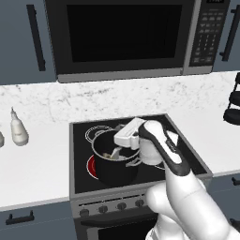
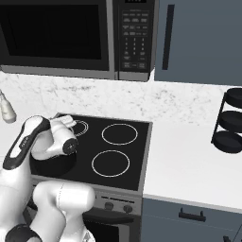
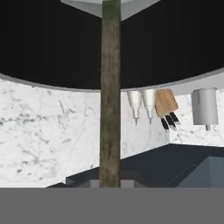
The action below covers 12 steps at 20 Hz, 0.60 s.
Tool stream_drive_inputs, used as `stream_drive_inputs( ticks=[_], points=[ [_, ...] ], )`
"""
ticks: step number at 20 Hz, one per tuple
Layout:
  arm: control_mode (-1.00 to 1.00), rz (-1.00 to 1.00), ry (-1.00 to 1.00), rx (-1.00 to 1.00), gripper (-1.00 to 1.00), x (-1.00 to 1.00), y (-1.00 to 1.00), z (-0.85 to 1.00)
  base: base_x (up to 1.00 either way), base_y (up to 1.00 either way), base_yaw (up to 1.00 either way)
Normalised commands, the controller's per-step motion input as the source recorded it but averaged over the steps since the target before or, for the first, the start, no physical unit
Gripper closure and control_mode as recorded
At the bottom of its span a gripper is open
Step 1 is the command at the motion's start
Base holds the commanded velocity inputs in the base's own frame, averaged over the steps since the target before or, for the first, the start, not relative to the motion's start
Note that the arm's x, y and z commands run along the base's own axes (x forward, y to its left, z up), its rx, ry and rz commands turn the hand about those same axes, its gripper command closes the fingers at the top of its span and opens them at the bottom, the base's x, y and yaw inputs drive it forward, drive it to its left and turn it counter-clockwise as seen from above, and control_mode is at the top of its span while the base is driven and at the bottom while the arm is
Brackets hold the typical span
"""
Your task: Put the onion and broccoli in the pot. Retrieve the spatula and lightly stir the vegetables in the pot.
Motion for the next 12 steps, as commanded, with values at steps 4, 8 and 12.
stream_drive_inputs(
  ticks=[4,8,12],
  points=[
    [-1.00,0.00,0.00,0.05,1.00,0.49,0.05,-0.52,0.00,0.00,0.00],
    [-1.00,0.00,0.00,0.07,1.00,0.49,0.12,-0.42,0.00,0.00,0.00],
    [-1.00,0.00,0.00,0.10,1.00,0.42,0.09,-0.35,0.00,0.00,0.00]
  ],
)
